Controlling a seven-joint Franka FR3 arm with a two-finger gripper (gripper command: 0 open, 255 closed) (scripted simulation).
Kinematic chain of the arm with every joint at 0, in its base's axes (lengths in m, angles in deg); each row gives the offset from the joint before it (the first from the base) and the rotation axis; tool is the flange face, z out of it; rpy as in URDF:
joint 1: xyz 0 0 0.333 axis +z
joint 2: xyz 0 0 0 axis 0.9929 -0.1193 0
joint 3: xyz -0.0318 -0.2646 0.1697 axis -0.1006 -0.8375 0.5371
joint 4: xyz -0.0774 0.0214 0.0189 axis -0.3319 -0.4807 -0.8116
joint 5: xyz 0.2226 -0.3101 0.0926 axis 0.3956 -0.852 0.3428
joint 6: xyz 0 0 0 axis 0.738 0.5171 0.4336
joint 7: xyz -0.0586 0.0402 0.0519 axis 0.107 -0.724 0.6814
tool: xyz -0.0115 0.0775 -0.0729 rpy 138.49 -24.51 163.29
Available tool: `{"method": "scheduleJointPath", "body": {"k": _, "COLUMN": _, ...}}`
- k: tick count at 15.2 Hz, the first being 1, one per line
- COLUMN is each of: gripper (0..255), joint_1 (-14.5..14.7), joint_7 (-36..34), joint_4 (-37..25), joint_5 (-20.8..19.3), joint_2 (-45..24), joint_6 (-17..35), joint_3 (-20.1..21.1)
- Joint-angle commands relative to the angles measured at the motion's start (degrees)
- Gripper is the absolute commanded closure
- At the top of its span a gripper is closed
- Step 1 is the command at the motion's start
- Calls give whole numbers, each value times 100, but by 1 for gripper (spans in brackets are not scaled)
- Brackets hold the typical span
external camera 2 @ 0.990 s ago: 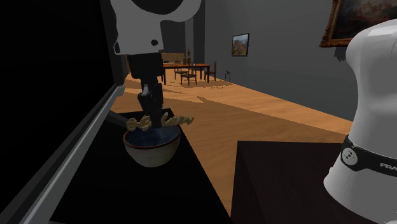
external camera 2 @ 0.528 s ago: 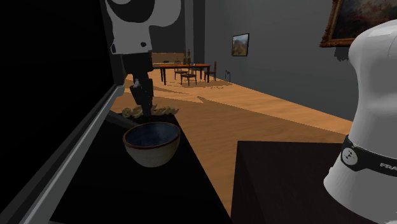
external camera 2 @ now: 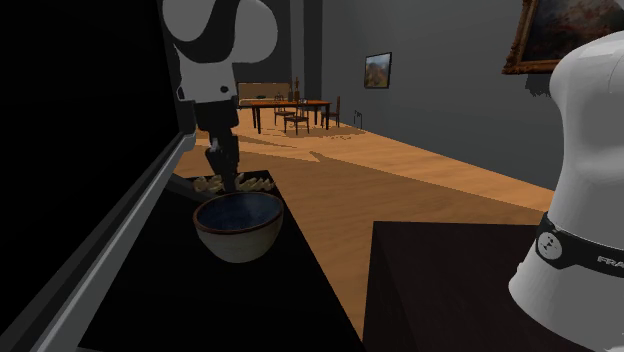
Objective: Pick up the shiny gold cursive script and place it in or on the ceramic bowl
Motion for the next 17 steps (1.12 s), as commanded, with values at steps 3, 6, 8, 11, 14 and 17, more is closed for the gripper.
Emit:
{"method": "scheduleJointPath", "body": {"k": 3, "gripper": 255, "joint_1": -19, "joint_7": 25, "joint_4": 57, "joint_5": 42, "joint_2": -192, "joint_6": 249, "joint_3": 18}}
{"method": "scheduleJointPath", "body": {"k": 6, "gripper": 255, "joint_1": -33, "joint_7": 42, "joint_4": 87, "joint_5": 75, "joint_2": -346, "joint_6": 432, "joint_3": 36}}
{"method": "scheduleJointPath", "body": {"k": 8, "gripper": 255, "joint_1": -40, "joint_7": 50, "joint_4": 100, "joint_5": 91, "joint_2": -424, "joint_6": 521, "joint_3": 45}}
{"method": "scheduleJointPath", "body": {"k": 11, "gripper": 255, "joint_1": -40, "joint_7": 50, "joint_4": 98, "joint_5": 91, "joint_2": -424, "joint_6": 521, "joint_3": 45}}
{"method": "scheduleJointPath", "body": {"k": 14, "gripper": 255, "joint_1": -40, "joint_7": 50, "joint_4": 98, "joint_5": 91, "joint_2": -425, "joint_6": 521, "joint_3": 45}}
{"method": "scheduleJointPath", "body": {"k": 17, "gripper": 0, "joint_1": -40, "joint_7": 51, "joint_4": 101, "joint_5": 91, "joint_2": -424, "joint_6": 523, "joint_3": 45}}
